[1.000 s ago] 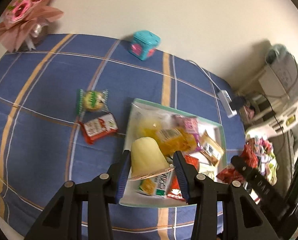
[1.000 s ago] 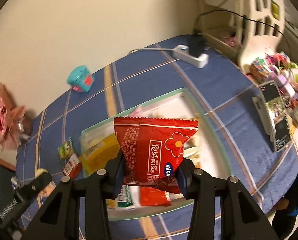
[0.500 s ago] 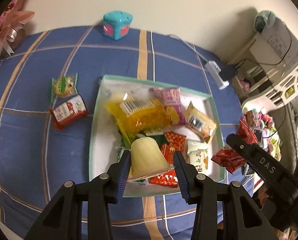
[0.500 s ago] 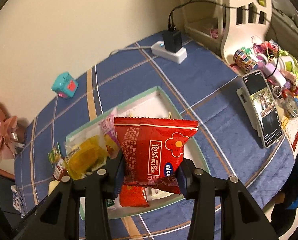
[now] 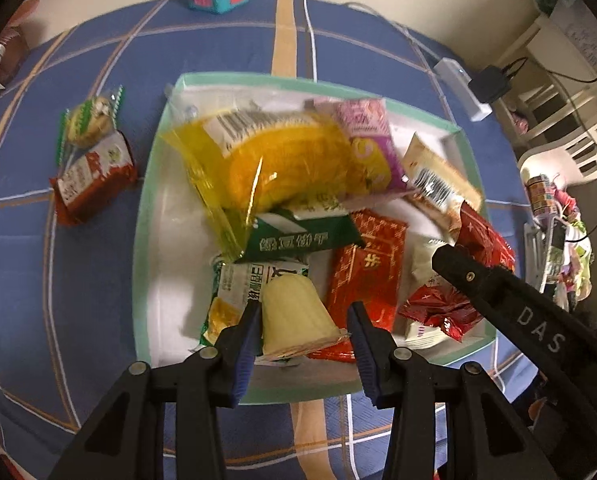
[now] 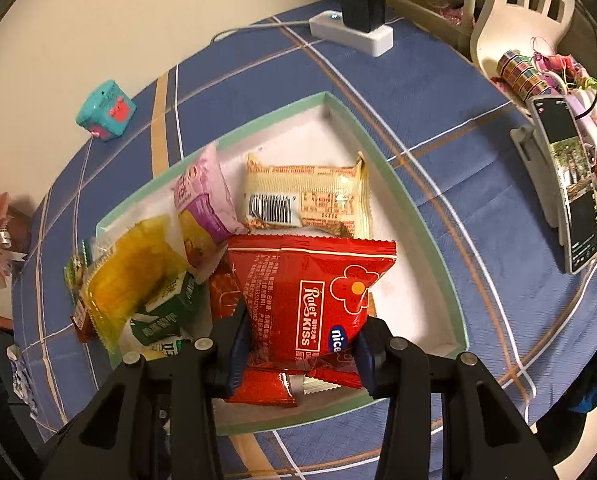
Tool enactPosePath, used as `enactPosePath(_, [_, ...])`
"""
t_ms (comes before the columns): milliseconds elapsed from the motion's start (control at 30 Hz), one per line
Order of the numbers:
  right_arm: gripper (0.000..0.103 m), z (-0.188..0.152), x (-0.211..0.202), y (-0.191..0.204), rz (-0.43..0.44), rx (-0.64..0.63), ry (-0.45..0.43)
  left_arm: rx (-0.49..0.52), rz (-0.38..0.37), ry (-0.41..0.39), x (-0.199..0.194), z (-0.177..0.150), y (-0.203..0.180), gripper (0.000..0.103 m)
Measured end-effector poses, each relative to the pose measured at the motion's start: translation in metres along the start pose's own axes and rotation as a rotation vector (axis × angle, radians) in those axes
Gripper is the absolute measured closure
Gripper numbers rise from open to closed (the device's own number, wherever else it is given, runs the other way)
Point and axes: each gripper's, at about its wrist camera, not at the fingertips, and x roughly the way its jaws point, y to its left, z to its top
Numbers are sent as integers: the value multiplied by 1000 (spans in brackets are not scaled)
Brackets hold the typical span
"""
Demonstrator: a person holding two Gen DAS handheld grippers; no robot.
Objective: Organize snacks
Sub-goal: 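Carry the jelly cup and Rose Kiss pack into the white tray and open both grippers, then lift both open tools out of the tray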
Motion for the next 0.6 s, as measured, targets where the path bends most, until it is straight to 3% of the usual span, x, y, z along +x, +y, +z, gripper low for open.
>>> enactPosePath(333, [55,2,18,7,-25,-26,25,27,3,-28,5,5,-2,54])
enactPosePath(400, [41,2,20,8,-34,-27,36,29,-3,-29,5,6,-2,49])
enactPosePath(467, [32,2,21,9,-37,-34,39,40,10,-31,7,7,-4,37])
enactPosePath(600, [21,2,17,9,-70,-48,18,52,26,-29,10,9,-6,23])
